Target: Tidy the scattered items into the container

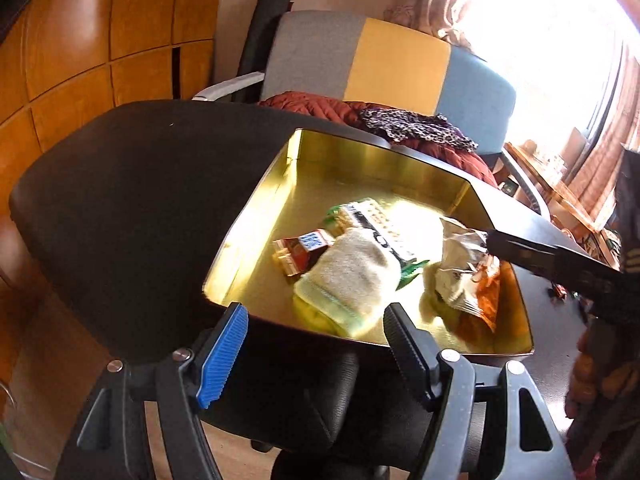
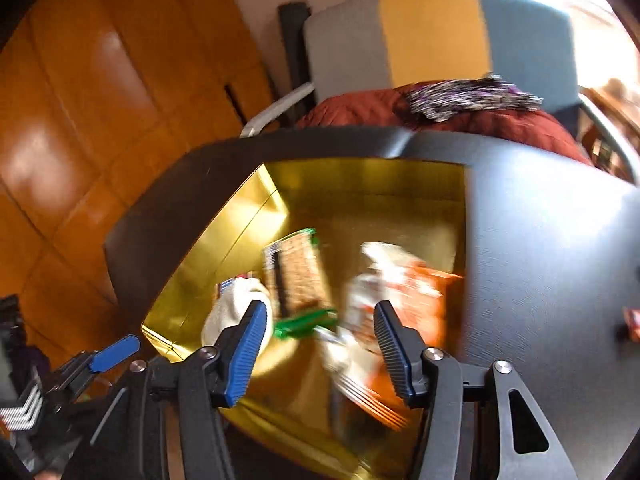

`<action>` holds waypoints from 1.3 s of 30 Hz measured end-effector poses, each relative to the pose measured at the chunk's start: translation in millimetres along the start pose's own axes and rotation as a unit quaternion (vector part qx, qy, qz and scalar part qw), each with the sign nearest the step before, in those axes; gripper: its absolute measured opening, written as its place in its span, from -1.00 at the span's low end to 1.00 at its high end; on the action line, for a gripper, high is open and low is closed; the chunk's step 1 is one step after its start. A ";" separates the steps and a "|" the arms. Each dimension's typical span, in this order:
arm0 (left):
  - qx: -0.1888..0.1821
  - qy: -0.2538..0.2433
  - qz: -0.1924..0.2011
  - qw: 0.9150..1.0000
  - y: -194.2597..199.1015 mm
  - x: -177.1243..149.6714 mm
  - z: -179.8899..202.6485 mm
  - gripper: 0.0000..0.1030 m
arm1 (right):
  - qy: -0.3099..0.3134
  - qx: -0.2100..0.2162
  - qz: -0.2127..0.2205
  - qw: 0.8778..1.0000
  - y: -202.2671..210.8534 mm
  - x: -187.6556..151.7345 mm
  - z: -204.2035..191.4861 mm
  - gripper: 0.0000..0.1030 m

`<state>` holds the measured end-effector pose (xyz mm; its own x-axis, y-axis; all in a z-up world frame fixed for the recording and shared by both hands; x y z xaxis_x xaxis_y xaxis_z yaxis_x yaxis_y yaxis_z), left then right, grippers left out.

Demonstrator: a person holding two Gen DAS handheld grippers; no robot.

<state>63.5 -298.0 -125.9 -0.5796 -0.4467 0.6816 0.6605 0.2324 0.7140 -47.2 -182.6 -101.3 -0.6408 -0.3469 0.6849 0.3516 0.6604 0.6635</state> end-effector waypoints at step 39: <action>-0.158 -0.234 -0.083 0.956 -21.8 -40.2 262.9 0.40 | -0.191 -0.168 -0.007 0.967 120.0 -77.2 343.4 0.19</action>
<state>-53.1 -57.9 -126.7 -0.7907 -0.0017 0.6122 0.6084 -0.1137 0.7855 -189.9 152.2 -177.9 -0.8298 -0.0403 0.5565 0.5020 0.3816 0.7761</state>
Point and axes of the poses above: each gripper's, at about its wrist camera, not at the fingertips, and y roughly against the way its jaws point, z to its right, x to its top, the point moved 10 cm from there along -y, roughly the way its jaws point, and after that the axes turned 2 degrees about z, right-handed, at the moved point
